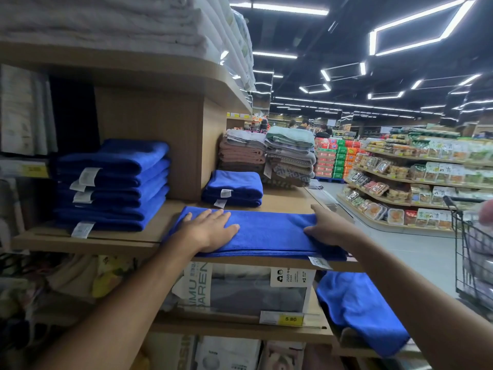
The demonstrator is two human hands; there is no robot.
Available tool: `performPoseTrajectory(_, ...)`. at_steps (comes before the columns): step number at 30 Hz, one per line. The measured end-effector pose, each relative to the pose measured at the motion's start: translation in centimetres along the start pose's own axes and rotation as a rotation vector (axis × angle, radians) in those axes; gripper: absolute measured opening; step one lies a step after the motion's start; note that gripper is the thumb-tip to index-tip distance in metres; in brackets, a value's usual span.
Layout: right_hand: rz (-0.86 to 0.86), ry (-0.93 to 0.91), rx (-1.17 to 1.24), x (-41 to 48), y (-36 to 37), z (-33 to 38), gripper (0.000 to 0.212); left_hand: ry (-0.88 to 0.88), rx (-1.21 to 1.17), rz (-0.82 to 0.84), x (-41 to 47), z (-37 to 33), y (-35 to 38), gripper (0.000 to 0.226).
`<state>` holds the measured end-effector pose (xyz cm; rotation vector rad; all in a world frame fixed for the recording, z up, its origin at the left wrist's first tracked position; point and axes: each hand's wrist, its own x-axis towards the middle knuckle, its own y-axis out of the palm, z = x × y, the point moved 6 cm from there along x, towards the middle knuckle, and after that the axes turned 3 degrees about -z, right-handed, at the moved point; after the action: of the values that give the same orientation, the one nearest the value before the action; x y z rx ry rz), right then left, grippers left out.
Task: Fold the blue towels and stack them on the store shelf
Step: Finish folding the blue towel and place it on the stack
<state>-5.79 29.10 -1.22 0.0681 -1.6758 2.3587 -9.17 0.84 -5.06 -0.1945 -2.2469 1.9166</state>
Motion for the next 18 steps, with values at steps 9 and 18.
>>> performPoseTrajectory(9, 0.247, 0.456, 1.051, -1.0, -0.8, -2.8, 0.046, 0.028, -0.040, 0.004, -0.4, -0.1, 0.0, 0.081)
performPoseTrajectory(18, 0.301, 0.258, 1.137, -0.2, -5.4, 0.3, 0.039, 0.044, 0.021, 0.026, -0.4, -3.1, 0.3, 0.080)
